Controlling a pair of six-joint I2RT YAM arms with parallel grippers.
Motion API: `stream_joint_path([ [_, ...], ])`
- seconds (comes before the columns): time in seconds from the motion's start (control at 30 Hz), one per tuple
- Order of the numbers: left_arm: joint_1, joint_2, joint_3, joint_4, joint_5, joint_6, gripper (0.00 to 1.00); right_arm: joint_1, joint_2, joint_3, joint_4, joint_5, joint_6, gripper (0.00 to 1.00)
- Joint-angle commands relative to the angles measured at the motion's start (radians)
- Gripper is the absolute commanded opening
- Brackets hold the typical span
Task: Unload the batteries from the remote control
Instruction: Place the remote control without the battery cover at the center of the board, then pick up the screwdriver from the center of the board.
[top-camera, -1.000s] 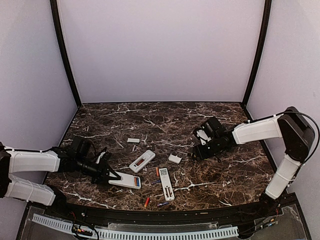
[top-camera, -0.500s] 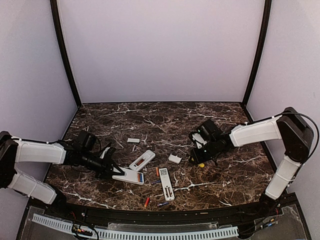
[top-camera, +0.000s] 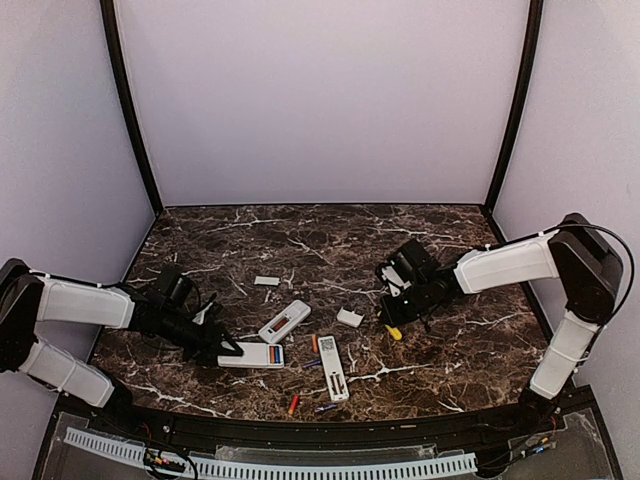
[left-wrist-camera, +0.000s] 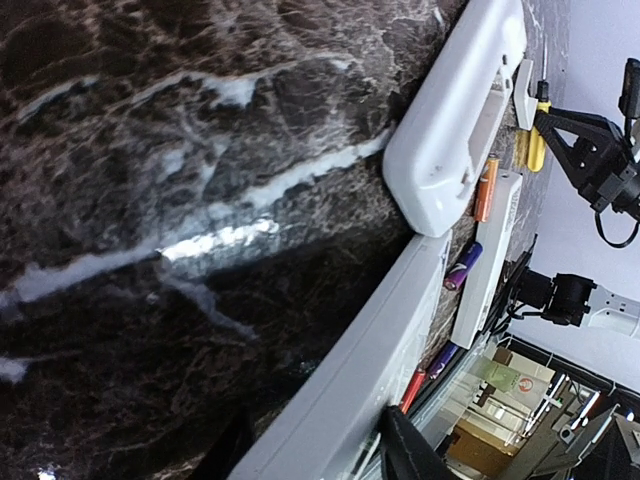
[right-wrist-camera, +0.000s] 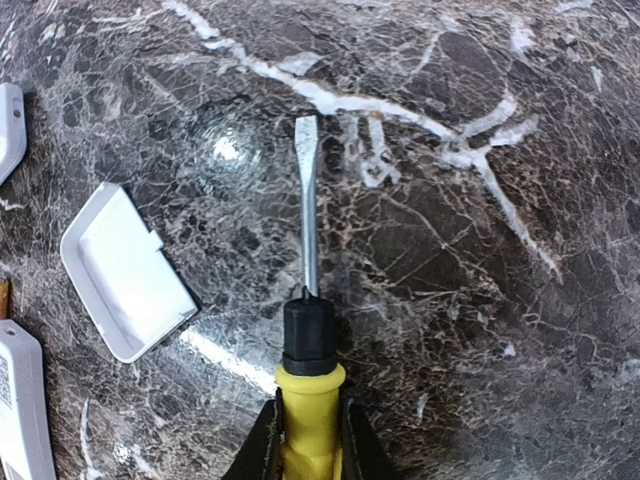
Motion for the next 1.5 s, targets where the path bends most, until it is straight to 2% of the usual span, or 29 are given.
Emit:
stream_joint_path([
  [0.0, 0.009, 0.011, -0.025, -0.065, -0.068, 0.009, 0.42, 0.014, 0.029, 0.002, -0.021, 0.003, 0.008, 0.12],
  [0.1, 0.009, 0.005, -0.014, -0.083, -0.092, 0.023, 0.46, 0.014, 0.029, -0.003, -0.017, 0.003, 0.011, 0.05],
  [0.2, 0.010, -0.032, 0.006, -0.135, -0.142, 0.037, 0.60, 0.014, 0.021, -0.007, -0.009, 0.003, 0.018, 0.00],
  [0.33, 0.017, -0.100, 0.037, -0.216, -0.250, 0.052, 0.76, 0.014, -0.015, -0.017, 0.002, 0.001, 0.026, 0.00],
  [0.47, 0.021, -0.183, 0.074, -0.279, -0.342, 0.056, 0.82, 0.012, -0.083, -0.019, 0.004, 0.000, 0.018, 0.00],
  [0.6, 0.021, -0.269, 0.151, -0.334, -0.399, 0.096, 0.83, 0.012, -0.167, -0.021, 0.017, -0.033, -0.007, 0.00],
  [0.7, 0.021, -0.303, 0.209, -0.317, -0.334, 0.170, 0.81, 0.016, -0.225, -0.018, 0.041, -0.093, -0.039, 0.00],
  [0.87, 0.018, -0.276, 0.315, -0.280, -0.122, 0.227, 0.79, 0.083, -0.274, 0.006, 0.086, -0.166, -0.107, 0.00],
  [1.0, -0.001, -0.248, 0.337, -0.165, 0.021, 0.154, 0.79, 0.151, -0.258, 0.060, 0.097, -0.184, -0.134, 0.00],
  [1.1, -0.020, -0.217, 0.320, -0.017, 0.117, 0.051, 0.78, 0.197, -0.224, 0.110, 0.114, -0.198, -0.144, 0.00],
  [1.47, -0.115, -0.110, 0.312, 0.186, 0.160, -0.064, 0.75, 0.316, -0.064, 0.296, 0.127, -0.223, -0.204, 0.00],
])
